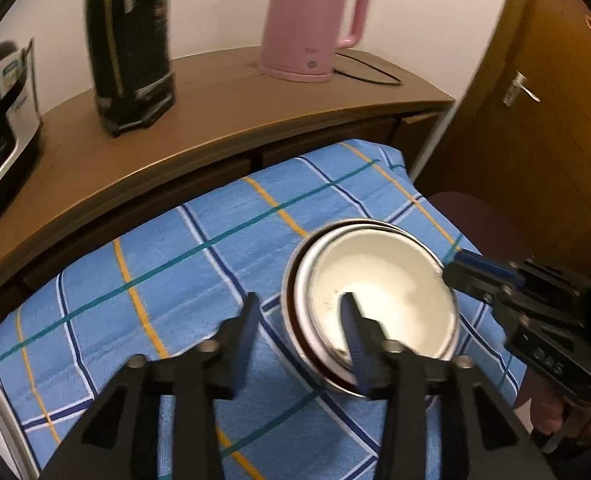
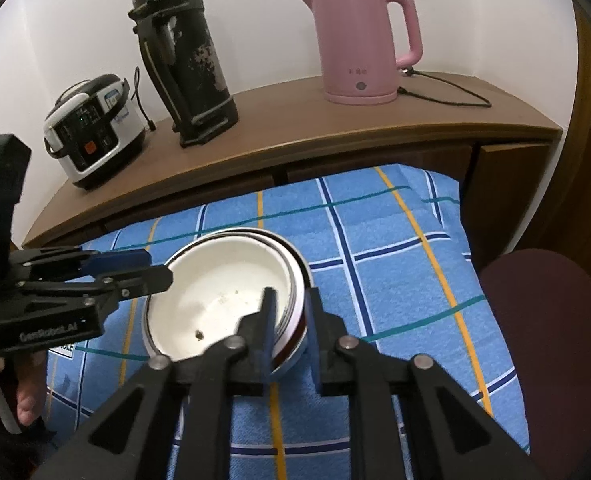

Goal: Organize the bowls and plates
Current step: 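Open both tools to release the white enamel bowl rim, then grasp the rim of the nested bowl stack with both tools, then lift the bowl stack with both tools and carry it toward the red-flower plates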

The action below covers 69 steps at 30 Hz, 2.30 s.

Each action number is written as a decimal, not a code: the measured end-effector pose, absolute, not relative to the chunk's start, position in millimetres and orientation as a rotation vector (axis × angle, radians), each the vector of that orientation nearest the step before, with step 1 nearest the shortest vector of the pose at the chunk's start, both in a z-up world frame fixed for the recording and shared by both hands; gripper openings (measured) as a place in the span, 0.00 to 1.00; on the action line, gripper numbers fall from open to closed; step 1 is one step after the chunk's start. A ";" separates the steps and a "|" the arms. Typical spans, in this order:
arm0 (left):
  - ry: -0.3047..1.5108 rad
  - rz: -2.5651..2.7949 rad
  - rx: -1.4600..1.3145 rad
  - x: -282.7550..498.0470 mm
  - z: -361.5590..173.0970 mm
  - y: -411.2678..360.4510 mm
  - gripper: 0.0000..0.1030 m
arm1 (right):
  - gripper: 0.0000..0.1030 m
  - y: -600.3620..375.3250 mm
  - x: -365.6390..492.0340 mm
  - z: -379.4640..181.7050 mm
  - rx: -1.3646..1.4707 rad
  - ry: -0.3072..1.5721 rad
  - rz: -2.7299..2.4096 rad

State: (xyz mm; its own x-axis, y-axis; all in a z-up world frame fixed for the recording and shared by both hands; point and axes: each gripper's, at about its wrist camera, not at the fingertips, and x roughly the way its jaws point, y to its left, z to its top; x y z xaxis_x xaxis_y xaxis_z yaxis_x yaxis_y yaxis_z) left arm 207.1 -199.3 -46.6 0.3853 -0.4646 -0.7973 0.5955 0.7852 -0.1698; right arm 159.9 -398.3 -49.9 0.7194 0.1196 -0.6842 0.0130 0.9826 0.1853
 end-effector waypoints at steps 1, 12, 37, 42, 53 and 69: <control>0.959 -0.687 0.125 207.9 -46.2 -196.9 0.53 | 0.36 -398.2 159.8 -51.1 0.185 0.767 0.061; 0.964 -0.708 0.124 197.2 -53.8 -206.5 0.55 | 0.45 -401.7 159.7 -64.6 0.240 0.780 0.057; 0.988 -0.635 0.147 195.1 -68.0 -206.0 0.45 | 0.24 -393.1 171.0 -75.2 0.303 0.798 0.024; 1.017 -0.608 0.114 200.3 -69.4 -195.4 0.42 | 0.20 -390.5 177.3 -67.8 0.308 0.791 0.045; 0.982 -0.581 0.097 199.3 -59.9 -179.3 0.36 | 0.17 -383.3 183.5 -65.9 0.293 0.799 0.081; 0.930 -0.508 0.014 190.7 -46.5 -129.4 0.36 | 0.17 -338.2 190.5 -50.4 0.222 0.795 0.183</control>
